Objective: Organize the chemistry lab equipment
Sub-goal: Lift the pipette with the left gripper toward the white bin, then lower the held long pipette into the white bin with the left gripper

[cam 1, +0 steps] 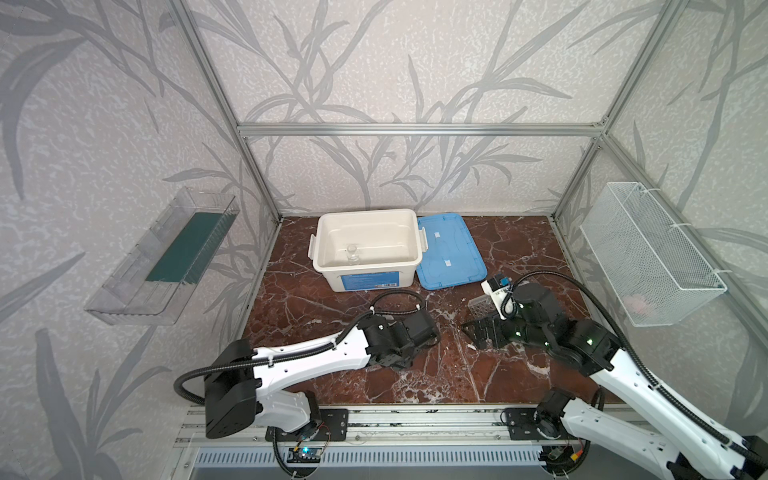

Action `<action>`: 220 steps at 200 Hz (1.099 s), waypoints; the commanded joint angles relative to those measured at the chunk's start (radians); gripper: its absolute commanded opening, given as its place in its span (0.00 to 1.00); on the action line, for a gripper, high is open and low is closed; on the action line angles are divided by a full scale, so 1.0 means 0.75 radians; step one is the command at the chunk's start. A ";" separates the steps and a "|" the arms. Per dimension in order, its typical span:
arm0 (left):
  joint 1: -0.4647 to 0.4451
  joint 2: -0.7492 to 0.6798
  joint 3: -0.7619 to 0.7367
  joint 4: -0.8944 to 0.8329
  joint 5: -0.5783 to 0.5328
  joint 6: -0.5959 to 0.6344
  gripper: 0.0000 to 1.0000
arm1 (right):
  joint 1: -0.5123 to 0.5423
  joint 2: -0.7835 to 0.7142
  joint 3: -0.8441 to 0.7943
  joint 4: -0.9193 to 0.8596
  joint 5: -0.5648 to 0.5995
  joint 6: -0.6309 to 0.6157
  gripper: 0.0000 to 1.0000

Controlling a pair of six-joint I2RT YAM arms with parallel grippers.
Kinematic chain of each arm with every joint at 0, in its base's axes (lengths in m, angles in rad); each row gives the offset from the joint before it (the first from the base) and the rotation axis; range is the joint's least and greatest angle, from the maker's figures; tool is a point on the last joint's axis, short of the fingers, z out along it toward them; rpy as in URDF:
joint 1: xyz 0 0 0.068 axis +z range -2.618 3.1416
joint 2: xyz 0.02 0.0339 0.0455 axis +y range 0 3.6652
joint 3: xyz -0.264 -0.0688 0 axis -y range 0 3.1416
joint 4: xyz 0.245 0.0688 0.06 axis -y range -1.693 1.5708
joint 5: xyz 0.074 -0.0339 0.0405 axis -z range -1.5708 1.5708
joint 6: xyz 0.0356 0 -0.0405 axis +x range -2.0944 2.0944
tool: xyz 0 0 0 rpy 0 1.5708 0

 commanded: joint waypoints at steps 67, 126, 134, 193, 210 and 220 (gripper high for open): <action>0.437 -0.111 0.489 -0.282 0.138 1.105 0.11 | -0.004 0.291 0.274 0.357 -0.071 0.094 0.99; 0.765 0.090 0.718 -0.276 0.388 1.481 0.02 | -0.027 0.513 0.443 0.519 -0.125 0.170 1.00; 0.820 0.133 0.744 -0.267 0.427 1.515 0.02 | -0.038 0.547 0.471 0.525 -0.132 0.170 0.99; 0.998 0.567 1.097 -0.305 0.515 1.642 0.02 | -0.143 0.866 0.715 0.459 -0.271 0.084 0.99; 1.010 0.702 1.202 -0.320 0.538 1.662 0.05 | -0.155 0.959 0.807 0.396 -0.277 0.049 0.98; 1.011 0.791 1.280 -0.344 0.557 1.669 0.05 | -0.160 1.009 0.853 0.365 -0.277 0.028 0.97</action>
